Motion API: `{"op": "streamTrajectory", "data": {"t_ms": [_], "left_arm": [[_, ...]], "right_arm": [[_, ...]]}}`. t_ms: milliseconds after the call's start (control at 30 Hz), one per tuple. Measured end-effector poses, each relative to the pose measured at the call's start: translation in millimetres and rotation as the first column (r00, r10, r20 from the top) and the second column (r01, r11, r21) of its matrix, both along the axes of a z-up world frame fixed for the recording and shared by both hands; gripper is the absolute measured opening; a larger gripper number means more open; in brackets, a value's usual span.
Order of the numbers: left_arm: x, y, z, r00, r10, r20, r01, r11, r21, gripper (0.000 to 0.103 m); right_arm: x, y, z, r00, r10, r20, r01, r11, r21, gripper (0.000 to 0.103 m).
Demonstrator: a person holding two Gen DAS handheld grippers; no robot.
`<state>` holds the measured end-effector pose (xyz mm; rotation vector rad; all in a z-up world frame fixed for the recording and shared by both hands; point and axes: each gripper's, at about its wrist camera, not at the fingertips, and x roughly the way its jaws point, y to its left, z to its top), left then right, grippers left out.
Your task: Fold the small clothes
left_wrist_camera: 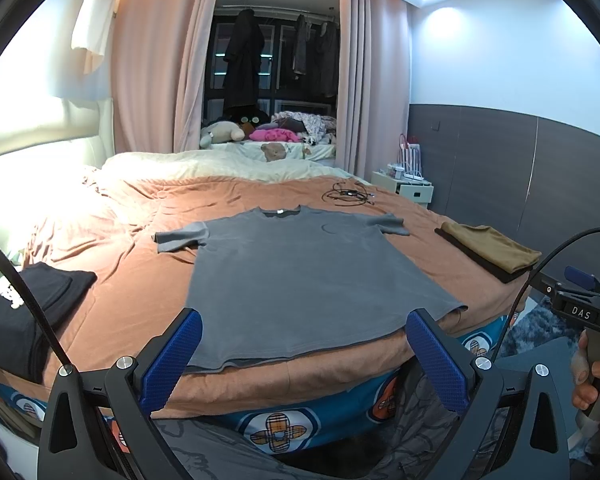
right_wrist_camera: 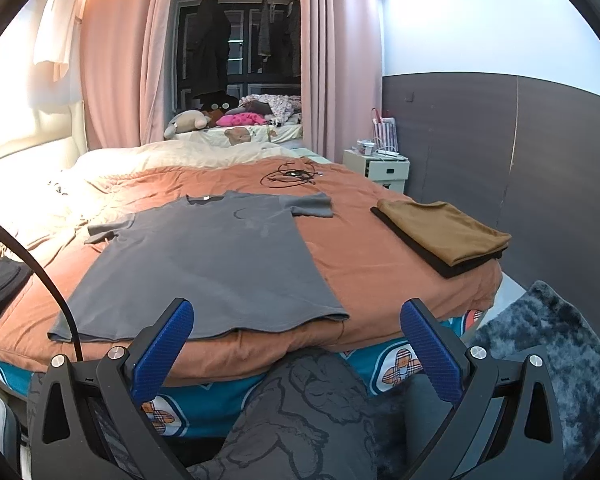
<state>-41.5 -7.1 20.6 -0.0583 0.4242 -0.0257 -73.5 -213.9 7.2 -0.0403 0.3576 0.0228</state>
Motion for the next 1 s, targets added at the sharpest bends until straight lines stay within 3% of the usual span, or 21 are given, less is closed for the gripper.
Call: {"op": "streamTrajectory", "data": {"t_ms": [400,1000], "left_arm": [[-1,1,1,1.0,-0.003,-0.002,0.003,1.0,-0.009,0.103],[15,5,-4,1.0,0.008,-0.017,-0.009,1.0,-0.021,0.103]], "right_arm": [[-1,-6,-1,1.0,0.012,-0.003,-0.012,1.0,0.023,0.103],[12,3,0,1.0,0.006,-0.01,-0.007,1.0,-0.02,0.103]]}}
